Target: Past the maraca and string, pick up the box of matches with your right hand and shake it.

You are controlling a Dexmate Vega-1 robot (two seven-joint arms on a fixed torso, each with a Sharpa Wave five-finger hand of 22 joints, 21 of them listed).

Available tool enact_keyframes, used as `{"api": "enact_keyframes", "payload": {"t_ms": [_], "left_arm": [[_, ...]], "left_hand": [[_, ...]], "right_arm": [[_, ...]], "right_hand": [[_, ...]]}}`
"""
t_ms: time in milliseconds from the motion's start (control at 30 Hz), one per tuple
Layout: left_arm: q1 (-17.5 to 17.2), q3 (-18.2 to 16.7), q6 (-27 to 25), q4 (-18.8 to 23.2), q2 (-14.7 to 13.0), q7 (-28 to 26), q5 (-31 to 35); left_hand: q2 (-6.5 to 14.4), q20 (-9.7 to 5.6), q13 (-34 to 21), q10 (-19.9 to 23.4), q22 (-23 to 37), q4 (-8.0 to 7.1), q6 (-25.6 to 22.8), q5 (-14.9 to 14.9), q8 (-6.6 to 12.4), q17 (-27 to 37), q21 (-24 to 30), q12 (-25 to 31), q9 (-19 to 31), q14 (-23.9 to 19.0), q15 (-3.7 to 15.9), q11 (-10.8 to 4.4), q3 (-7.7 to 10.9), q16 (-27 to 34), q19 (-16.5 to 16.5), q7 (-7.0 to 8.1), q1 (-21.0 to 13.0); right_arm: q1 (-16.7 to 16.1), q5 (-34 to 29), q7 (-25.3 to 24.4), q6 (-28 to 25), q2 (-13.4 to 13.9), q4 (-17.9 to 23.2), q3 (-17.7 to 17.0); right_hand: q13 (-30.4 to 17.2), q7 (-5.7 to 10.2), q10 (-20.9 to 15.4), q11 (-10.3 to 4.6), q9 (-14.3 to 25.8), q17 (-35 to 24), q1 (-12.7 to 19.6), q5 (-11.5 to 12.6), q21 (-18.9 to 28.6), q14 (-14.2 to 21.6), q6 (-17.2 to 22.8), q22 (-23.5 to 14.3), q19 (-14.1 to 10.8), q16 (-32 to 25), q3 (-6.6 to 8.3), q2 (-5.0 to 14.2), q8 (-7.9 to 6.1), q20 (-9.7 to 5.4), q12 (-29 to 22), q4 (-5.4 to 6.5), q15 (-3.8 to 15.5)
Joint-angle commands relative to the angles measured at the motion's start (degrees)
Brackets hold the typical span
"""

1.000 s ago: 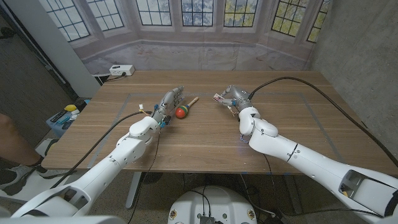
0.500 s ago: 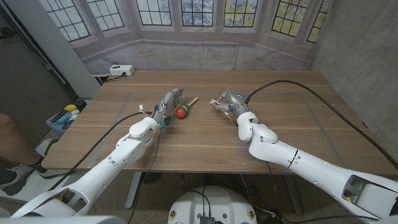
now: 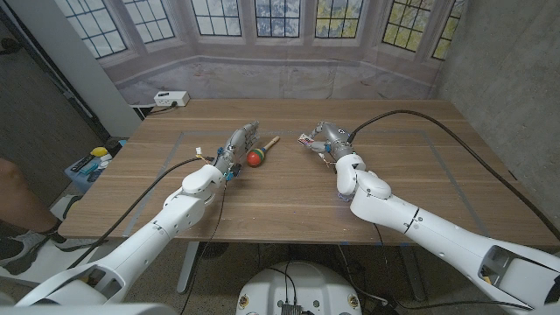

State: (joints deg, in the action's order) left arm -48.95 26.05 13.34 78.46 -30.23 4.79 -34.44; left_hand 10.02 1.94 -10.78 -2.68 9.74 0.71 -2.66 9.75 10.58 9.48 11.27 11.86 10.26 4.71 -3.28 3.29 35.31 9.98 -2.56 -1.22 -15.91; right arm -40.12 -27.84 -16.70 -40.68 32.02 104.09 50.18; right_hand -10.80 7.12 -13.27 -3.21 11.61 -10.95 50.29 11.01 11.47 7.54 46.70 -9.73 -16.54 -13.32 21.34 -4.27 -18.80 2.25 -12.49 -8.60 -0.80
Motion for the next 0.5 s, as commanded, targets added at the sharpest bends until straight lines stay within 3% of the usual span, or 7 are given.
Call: {"api": "enact_keyframes", "payload": {"t_ms": [33,500], "left_arm": [[-0.01,-0.12,0.0,0.14,-0.28,0.01,0.01],[0.41,-0.05,-0.2,-0.32,-0.1,0.51,-0.28]], "left_hand": [[0.13,0.37,-0.18,0.18,0.24,0.02,-0.37,0.33,0.0,0.07,-0.11,0.0,0.12,0.09,-0.44,0.38,-0.01,0.11,-0.23,0.08,-0.69],[0.17,0.4,-0.18,0.13,0.25,0.02,-0.36,0.33,-0.01,0.07,-0.1,-0.02,0.13,0.06,-0.47,0.36,-0.04,0.13,-0.26,0.11,-0.75]], "right_arm": [[0.64,1.7,-3.92,-0.89,-2.62,-3.22,-3.48],[0.55,6.63,-12.62,0.98,-5.52,-7.03,-9.08]], "right_hand": [[-0.25,-0.01,-0.72,0.12,0.3,-0.11,-0.09,-0.05,-0.1,0.58,0.45,-0.1,-0.62,0.03,0.17,0.12,0.21,0.11,0.18,0.33,0.23],[-0.26,-0.15,-1.1,0.22,0.32,-0.09,0.19,-0.08,-0.01,1.14,0.7,-0.09,-1.06,-0.02,0.26,0.31,0.3,0.08,0.24,0.14,0.31]]}}
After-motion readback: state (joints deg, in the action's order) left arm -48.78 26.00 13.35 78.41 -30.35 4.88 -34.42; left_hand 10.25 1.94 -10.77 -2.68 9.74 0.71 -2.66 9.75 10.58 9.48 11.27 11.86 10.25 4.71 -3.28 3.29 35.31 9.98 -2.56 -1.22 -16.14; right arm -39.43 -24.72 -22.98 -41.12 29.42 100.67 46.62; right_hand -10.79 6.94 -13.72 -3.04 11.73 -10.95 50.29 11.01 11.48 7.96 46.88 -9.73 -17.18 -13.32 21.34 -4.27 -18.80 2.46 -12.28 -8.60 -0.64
